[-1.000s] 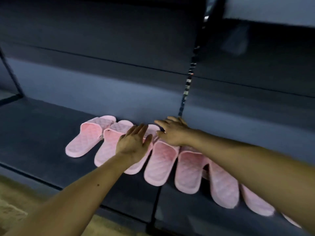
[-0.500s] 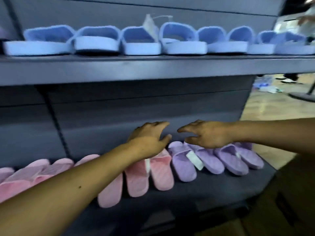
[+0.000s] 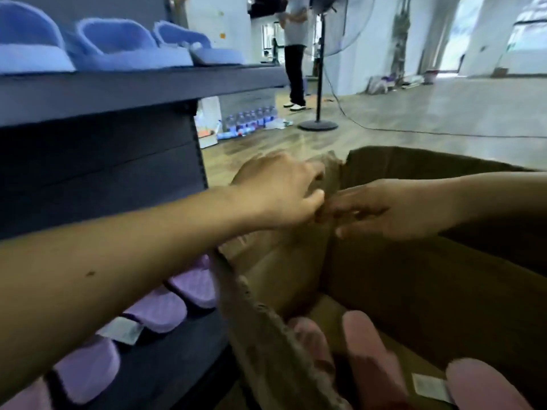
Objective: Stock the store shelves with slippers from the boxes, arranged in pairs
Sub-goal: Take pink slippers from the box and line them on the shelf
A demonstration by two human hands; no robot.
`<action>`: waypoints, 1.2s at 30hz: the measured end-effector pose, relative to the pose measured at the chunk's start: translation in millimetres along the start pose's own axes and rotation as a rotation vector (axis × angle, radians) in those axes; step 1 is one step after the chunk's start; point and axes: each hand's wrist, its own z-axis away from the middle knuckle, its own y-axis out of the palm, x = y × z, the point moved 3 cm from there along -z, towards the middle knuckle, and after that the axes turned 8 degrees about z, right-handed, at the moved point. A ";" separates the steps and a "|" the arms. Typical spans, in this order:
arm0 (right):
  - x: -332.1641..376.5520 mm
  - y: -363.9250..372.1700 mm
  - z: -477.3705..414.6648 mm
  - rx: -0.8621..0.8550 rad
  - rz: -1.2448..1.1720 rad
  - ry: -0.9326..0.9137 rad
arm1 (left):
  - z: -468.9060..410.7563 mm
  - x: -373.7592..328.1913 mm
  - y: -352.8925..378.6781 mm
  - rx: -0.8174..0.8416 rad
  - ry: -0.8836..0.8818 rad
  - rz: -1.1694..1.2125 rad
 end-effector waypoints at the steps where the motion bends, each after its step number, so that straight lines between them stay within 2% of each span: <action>1: -15.0 10.1 1.9 0.047 -0.005 0.018 | -16.7 -9.1 10.6 0.081 0.021 -0.025; 6: -78.8 73.5 -3.4 0.343 0.001 0.120 | -73.6 -49.7 81.9 0.358 0.170 -0.343; 10: -108.6 151.7 -21.6 0.674 0.118 0.133 | -71.3 -66.7 153.8 0.637 0.238 -0.370; 12: -118.3 188.0 -35.6 0.768 0.134 0.088 | -54.4 -66.5 176.5 0.788 0.249 -0.337; 17: -131.0 255.3 -58.2 0.614 0.120 0.053 | -13.3 -62.9 197.5 1.053 0.247 -0.287; 23: -152.0 323.8 -38.1 0.688 0.075 0.234 | -43.3 -66.1 207.3 1.039 0.156 -0.225; 31: -149.0 298.9 -33.6 0.574 -0.038 0.020 | -71.8 -68.6 216.8 1.059 0.161 -0.207; 36: -168.4 273.7 -30.0 0.407 -0.068 0.004 | -75.4 -65.1 216.5 1.107 0.181 -0.315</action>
